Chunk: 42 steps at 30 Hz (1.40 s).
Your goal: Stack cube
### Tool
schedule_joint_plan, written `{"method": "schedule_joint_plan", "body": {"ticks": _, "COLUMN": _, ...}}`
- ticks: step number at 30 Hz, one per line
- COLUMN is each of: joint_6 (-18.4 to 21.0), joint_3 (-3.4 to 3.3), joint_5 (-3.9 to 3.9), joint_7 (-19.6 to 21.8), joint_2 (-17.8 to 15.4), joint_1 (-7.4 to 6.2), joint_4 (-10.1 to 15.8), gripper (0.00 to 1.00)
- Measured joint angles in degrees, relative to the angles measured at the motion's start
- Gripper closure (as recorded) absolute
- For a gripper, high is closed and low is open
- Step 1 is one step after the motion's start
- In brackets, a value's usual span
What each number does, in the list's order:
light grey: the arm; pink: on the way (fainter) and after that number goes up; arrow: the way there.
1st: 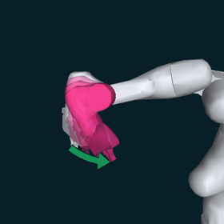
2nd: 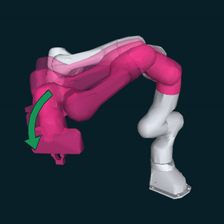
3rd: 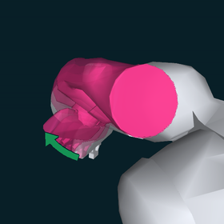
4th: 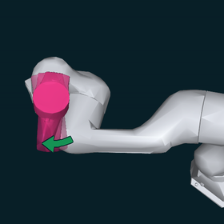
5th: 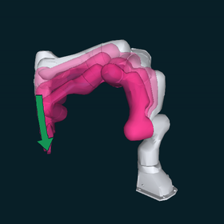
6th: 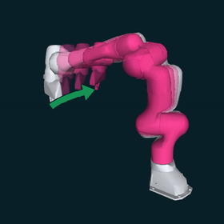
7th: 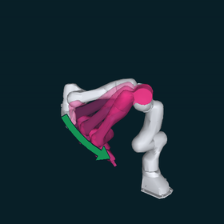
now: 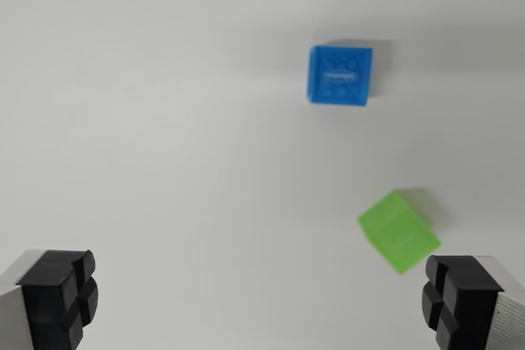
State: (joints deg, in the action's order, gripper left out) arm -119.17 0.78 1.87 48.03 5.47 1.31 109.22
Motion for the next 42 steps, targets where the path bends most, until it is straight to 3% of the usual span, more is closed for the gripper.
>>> {"method": "schedule_joint_plan", "body": {"ticks": 22, "joint_6": -0.4, "joint_3": -0.06, "joint_5": 0.00, "joint_7": -1.1, "joint_2": 0.0, "joint_1": 0.12, "joint_4": 0.7, "gripper": 0.00}}
{"method": "schedule_joint_plan", "body": {"ticks": 42, "joint_6": -4.0, "joint_3": -0.72, "joint_5": 0.07, "joint_7": -8.3, "joint_2": -0.8, "joint_1": 0.95, "joint_4": 5.9, "gripper": 0.00}}
